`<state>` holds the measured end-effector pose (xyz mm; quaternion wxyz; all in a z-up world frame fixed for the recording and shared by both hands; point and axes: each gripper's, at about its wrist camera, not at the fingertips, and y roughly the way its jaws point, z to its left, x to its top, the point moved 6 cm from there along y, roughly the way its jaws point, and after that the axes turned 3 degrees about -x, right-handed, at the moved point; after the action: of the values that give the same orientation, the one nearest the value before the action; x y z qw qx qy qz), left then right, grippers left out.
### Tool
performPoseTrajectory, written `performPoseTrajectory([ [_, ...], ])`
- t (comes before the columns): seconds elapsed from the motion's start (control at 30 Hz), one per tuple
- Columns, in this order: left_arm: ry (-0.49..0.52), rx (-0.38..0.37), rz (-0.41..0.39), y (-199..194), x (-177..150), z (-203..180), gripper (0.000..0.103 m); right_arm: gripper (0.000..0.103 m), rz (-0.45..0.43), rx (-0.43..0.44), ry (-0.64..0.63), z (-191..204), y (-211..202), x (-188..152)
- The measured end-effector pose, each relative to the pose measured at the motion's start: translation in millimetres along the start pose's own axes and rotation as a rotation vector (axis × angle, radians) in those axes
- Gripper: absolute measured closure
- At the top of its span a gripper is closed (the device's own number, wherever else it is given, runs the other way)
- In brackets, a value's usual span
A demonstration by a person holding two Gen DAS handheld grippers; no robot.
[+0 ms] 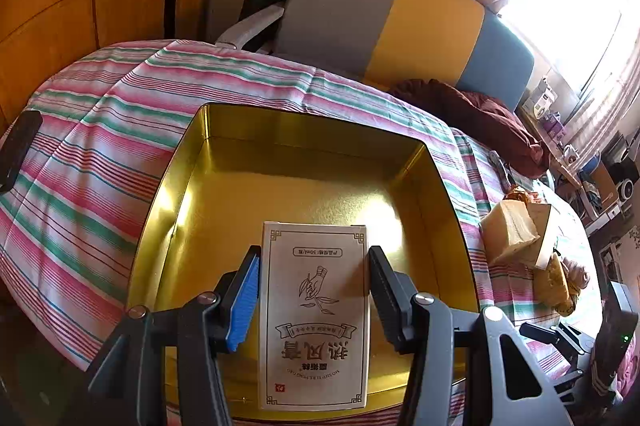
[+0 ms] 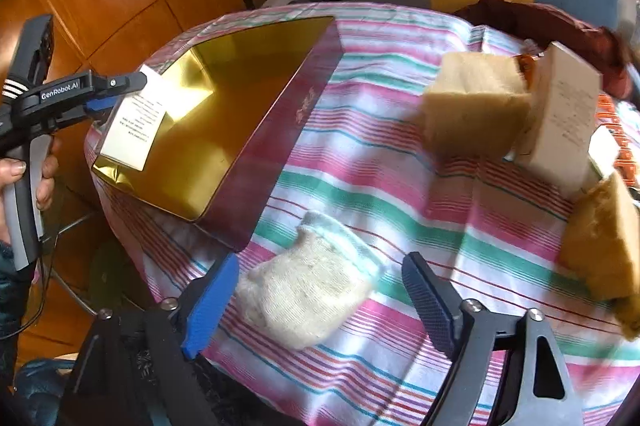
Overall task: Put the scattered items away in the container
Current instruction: 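Carry the flat white box into the gold tray with the left tool while the right tool carries the sock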
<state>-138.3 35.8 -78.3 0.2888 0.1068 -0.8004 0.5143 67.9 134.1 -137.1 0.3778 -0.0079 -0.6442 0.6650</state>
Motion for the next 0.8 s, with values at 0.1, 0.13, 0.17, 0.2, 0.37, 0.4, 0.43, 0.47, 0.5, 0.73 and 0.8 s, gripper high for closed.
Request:
performPoseTrajectory([
  [0.1,-0.008,0.008,0.001,-1.7,-1.3,2.1,0.051,0.035,0.012,-0.015,-0.03,5.2,7.8,-2.3],
  [0.13,-0.009,0.012,-0.001,-3.1,-1.8,3.0,0.051,0.038,-0.005,-0.025,-0.041,6.5,5.8,-1.2],
  [0.17,-0.009,0.018,-0.004,-4.5,-2.1,4.0,0.051,0.039,-0.013,-0.03,-0.045,7.2,4.3,-0.7],
  [0.2,-0.009,0.021,-0.004,-5.2,-2.0,4.7,0.051,0.043,-0.017,-0.033,-0.047,7.1,3.3,-0.8],
  [0.37,-0.011,0.025,-0.013,-8.5,-0.1,8.5,0.051,0.051,-0.036,-0.061,-0.045,2.3,-4.5,3.2],
  [0.4,-0.013,0.025,-0.013,-8.3,0.2,9.1,0.051,0.052,-0.037,-0.068,-0.045,0.9,-5.4,3.7],
  [0.43,-0.015,0.023,-0.013,-8.1,0.1,9.9,0.051,0.052,-0.04,-0.07,-0.041,-0.2,-6.4,4.9],
  [0.47,-0.019,0.019,-0.014,-8.2,0.2,10.5,0.051,0.052,-0.047,-0.072,-0.034,-2.4,-8.4,8.2],
  [0.5,-0.02,0.015,-0.015,-8.6,0.3,10.9,0.051,0.052,-0.059,-0.074,-0.027,-4.6,-11.3,11.4],
  [0.73,-0.007,0.01,-0.022,-8.7,5.9,12.0,0.051,0.052,-0.145,-0.084,0.0,-7.2,-29.6,48.0],
  [0.8,-0.009,0.012,-0.026,-7.9,11.6,15.0,0.051,0.052,-0.168,-0.078,-0.017,0.8,-31.9,65.2],
])
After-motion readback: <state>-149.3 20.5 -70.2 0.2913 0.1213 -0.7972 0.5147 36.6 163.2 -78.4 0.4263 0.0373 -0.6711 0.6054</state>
